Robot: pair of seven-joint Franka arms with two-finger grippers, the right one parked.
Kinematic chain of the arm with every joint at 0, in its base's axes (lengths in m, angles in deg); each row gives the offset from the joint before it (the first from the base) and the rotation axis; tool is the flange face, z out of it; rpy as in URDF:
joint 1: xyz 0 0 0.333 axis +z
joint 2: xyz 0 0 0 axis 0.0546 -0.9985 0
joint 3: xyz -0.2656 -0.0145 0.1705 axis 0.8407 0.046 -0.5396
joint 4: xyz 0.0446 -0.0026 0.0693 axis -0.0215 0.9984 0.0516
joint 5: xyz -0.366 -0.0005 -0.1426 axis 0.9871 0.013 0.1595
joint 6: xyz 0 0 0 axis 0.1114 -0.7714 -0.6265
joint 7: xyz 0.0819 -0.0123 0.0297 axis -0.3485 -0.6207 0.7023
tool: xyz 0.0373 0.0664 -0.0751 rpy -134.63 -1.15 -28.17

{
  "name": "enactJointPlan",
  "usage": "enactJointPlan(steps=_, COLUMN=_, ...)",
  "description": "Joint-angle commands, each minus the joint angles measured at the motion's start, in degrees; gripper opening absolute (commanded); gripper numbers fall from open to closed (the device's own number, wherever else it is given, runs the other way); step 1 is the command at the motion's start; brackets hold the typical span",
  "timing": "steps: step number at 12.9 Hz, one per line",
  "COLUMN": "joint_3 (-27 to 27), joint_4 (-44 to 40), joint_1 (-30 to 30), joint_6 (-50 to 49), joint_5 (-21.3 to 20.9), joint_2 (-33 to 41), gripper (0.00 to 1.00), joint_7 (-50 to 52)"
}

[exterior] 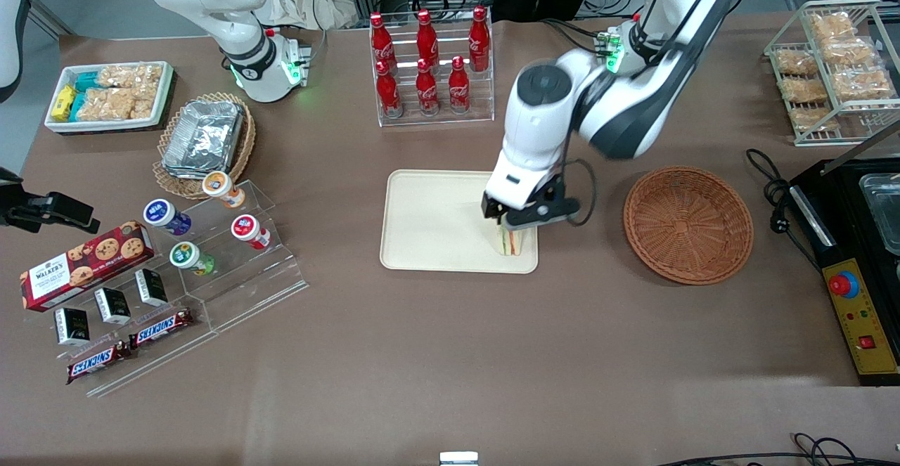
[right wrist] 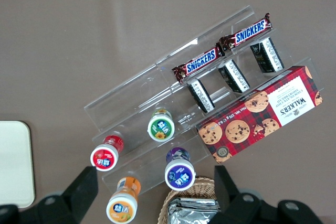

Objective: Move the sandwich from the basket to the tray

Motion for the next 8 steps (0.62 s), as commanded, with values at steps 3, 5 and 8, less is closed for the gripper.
enactJointPlan(steps=3, joint_3=-0.7, joint_4=-20.4, joint_1=5.9, joint_6=-23.0, joint_5=4.1, joint_2=1.8, gripper=1.00, joint_7=-5.9)
enactJointPlan(steps=5, joint_3=-6.7, joint_4=-21.6, joint_1=5.7, joint_6=-27.8, joint_5=6.2, joint_2=6.0, gripper=1.00, joint_7=-17.5)
enactJointPlan(steps=8, joint_3=-22.5, joint_4=-19.0, joint_1=1.2, joint_6=-32.9, joint_5=12.2, joint_2=14.4, gripper=1.00, joint_7=-38.2)
